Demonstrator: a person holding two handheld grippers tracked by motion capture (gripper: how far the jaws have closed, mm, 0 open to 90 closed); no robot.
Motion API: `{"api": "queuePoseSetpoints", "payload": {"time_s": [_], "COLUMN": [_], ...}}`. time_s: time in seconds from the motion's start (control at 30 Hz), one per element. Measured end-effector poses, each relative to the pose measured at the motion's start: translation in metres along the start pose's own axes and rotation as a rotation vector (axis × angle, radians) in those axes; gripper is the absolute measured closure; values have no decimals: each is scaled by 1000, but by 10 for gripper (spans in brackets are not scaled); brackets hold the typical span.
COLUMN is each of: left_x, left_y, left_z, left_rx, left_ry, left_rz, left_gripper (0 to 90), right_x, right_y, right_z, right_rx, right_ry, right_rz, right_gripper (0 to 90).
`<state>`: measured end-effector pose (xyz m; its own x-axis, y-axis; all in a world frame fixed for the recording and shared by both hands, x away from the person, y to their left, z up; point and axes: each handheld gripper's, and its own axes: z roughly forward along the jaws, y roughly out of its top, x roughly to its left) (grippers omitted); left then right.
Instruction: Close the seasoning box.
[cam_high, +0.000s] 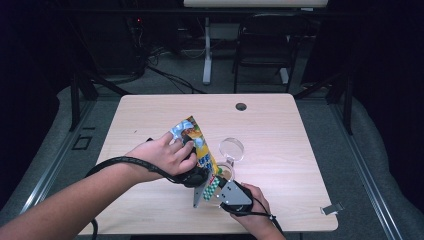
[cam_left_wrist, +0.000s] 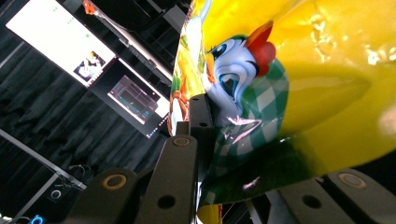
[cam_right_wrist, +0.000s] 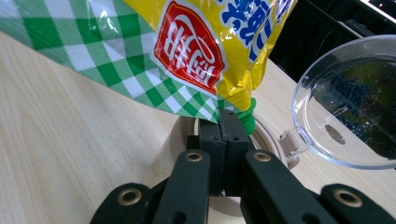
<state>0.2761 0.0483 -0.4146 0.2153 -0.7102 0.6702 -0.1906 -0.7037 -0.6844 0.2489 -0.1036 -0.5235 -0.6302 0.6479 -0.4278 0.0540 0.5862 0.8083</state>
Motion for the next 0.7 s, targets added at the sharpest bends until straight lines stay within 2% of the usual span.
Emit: {"api": "queuePoseSetpoints", "payload": {"time_s": [0.7], "left_x": [2], "left_y": [2], "left_z": [0], "left_rx": [2], "left_ry": [3], "left_rz": [12], "left_gripper": [859], "right_x": [0], "right_y": [-1], "right_z": [0], "right_rx": [10], "right_ry": [2], "right_rz": [2], "right_gripper": [898]}}
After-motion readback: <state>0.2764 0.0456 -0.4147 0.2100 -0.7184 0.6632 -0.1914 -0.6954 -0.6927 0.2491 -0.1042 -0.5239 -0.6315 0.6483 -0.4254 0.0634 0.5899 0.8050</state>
